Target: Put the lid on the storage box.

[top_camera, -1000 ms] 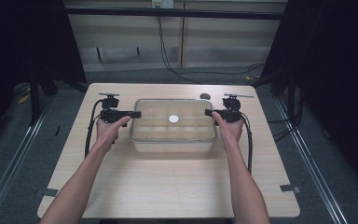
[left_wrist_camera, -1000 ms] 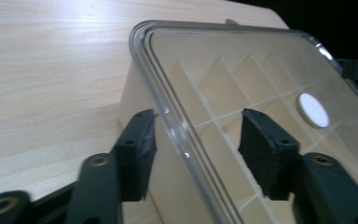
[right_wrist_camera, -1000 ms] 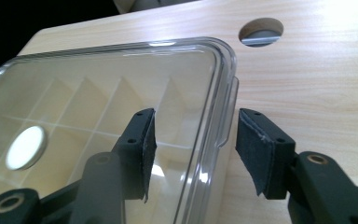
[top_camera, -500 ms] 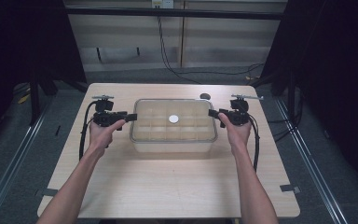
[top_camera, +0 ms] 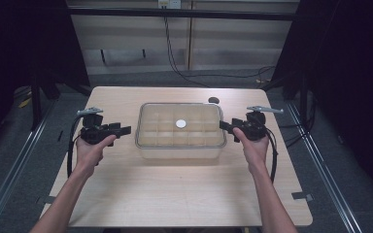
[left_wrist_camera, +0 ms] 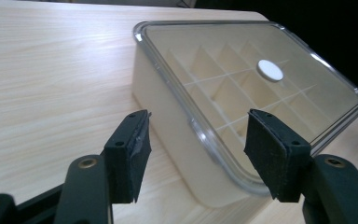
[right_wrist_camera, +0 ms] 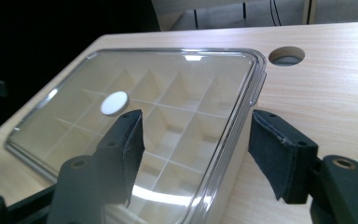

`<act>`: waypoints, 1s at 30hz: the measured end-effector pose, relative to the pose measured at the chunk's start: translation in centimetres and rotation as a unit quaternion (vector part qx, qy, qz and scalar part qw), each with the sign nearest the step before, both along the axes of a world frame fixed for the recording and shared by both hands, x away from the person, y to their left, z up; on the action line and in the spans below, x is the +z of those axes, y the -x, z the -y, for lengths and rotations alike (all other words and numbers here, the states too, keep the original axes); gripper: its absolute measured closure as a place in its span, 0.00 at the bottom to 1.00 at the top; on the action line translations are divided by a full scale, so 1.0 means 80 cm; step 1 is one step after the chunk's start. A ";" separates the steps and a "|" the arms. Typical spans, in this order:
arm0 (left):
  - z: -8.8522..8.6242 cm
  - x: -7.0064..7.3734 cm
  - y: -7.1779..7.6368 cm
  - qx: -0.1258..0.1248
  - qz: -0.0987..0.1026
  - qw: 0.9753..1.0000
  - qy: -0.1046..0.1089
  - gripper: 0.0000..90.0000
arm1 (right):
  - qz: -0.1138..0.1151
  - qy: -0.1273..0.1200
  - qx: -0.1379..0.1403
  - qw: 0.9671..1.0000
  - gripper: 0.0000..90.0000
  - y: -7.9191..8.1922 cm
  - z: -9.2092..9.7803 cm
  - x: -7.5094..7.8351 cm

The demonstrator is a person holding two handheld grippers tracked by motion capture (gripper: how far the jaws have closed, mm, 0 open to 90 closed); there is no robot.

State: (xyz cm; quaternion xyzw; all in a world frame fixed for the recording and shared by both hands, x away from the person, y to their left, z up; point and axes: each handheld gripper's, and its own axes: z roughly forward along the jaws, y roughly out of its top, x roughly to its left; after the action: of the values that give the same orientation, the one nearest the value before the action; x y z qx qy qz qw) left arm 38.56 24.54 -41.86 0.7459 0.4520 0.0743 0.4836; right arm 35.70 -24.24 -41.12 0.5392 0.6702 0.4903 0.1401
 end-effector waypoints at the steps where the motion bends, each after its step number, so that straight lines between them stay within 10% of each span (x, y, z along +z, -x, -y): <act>1: 0.000 0.000 0.000 0.000 0.000 1.000 0.000 0.44 | 0.000 0.000 0.000 1.000 0.39 0.000 0.000 0.000; 16: -0.024 -0.004 0.068 -0.012 0.008 0.999 -0.030 0.44 | 0.018 -0.030 0.020 0.999 0.37 0.078 0.011 0.004; 30: -0.034 -0.025 0.126 -0.018 0.002 0.998 -0.055 0.43 | 0.009 -0.002 0.025 1.000 0.37 0.135 0.007 -0.013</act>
State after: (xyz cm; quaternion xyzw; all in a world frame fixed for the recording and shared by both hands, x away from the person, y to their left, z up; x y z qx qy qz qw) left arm 28.49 27.27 -43.84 0.7792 0.4325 0.0918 0.4442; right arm 24.87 -24.83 -42.18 0.5178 0.6812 0.5003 0.1324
